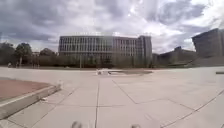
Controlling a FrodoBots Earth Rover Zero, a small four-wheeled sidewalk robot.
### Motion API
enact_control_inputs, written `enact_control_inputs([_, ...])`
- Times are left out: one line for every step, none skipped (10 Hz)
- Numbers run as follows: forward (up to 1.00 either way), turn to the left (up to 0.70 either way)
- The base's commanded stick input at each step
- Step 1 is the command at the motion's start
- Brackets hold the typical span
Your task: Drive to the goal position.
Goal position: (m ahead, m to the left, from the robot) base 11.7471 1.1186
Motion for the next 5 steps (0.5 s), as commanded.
enact_control_inputs([0.7, 0.0])
enact_control_inputs([0.7, 0.0])
enact_control_inputs([0.7, 0.0])
enact_control_inputs([0.7, 0.0])
enact_control_inputs([0.7, 0.0])
